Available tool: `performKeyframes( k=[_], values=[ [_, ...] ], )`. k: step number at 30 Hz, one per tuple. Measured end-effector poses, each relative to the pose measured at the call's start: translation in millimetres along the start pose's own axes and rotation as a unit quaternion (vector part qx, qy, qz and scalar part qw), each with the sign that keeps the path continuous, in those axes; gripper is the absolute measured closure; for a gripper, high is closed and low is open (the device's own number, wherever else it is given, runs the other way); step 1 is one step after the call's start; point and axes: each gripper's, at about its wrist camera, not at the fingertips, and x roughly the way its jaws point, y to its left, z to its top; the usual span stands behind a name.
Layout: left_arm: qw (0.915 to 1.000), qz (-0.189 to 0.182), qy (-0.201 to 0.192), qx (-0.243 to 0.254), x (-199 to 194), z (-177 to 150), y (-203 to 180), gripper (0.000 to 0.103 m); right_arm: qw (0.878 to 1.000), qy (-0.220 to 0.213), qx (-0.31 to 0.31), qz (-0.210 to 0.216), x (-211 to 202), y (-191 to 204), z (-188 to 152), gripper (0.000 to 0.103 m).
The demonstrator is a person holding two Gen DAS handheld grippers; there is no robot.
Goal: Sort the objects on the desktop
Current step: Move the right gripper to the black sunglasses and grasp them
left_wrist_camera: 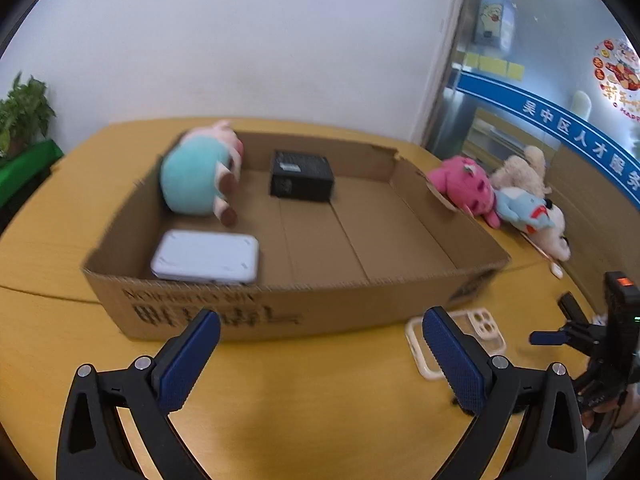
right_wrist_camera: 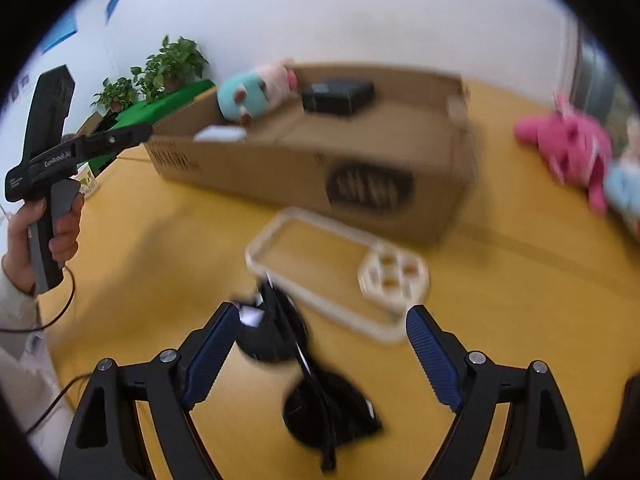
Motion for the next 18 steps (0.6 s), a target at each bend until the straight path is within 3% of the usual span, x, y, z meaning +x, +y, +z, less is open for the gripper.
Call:
performKeyframes(
  k=[5,8,13,18],
  values=[
    [0.9990,-0.029,0.031,0.015,13,-10,-14,0.001,0.999,0.034,0.013,0.001,17,-11,-33,0.016],
    [0.9983,-0.043,0.038,0.008,13,-13,-15,0.001,0.999,0.038,0.008,0.031,16,16,-39,0.015],
    [0.9949,-0.077,0.063,-0.014,20,-20,-15,0.001,0.998,0.035,-0.035,0.042,22,73,-52,0.015],
    [0.9845,-0.139,0.103,-0.028,30,-30,-32,0.001,0.997,0.036,-0.063,-0.026,23,93,-64,0.017]
  ],
)
